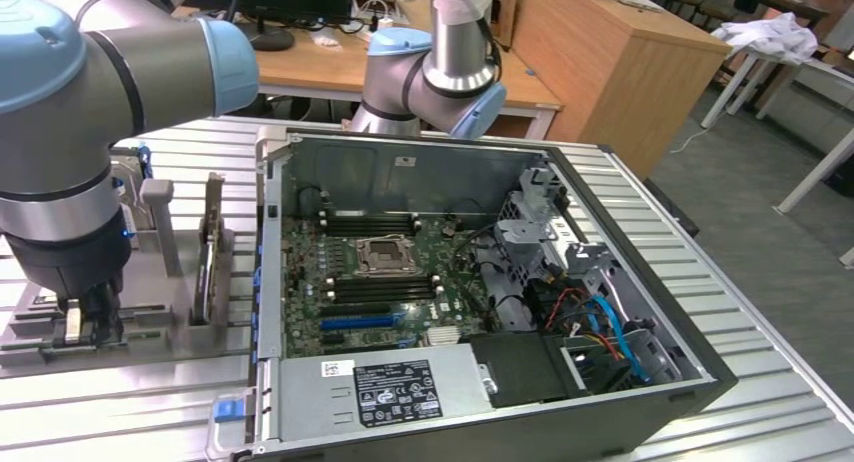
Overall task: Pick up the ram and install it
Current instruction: 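Pick up the ram and move it above insertion slot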
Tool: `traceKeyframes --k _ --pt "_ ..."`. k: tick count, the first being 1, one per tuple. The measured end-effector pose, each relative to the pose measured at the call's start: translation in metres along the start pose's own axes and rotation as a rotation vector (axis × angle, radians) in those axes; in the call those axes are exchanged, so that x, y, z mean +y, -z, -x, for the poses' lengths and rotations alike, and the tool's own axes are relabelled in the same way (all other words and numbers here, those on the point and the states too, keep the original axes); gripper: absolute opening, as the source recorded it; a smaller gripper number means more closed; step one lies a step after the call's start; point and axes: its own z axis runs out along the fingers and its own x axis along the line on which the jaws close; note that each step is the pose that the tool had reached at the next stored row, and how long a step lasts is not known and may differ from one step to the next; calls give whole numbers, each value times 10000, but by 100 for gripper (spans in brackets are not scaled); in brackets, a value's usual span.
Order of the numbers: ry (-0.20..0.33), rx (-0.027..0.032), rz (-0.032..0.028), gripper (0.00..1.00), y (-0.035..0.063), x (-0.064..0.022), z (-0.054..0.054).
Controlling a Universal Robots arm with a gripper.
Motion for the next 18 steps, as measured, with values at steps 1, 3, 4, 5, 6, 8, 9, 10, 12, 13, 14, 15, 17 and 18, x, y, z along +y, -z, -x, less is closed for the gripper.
traceKeyframes --k 1,3,4,5,6,8,9,10,12,13,14,15,17,18 --pt "0 0 0 11 4 0 0" --pt "0 0 1 11 11 1 0" --pt "0 0 0 11 15 1 0" --pt "0 -1 0 11 19 1 1" --pt "0 -2 -2 11 20 1 1" --pt "-4 -2 -2 11 21 1 1" --pt "-14 -1 -1 11 22 0 1" --pt "-27 -2 -1 11 23 0 1" --pt "-62 -3 -1 11 23 -1 0" --pt "-77 -3 -2 11 23 -1 0" --pt "-83 -4 -2 11 23 -1 0" --pt "-83 -4 -3 11 23 -1 0" --pt "-84 -4 -2 11 23 -1 1" --pt "-84 -4 -3 11 24 -1 1"
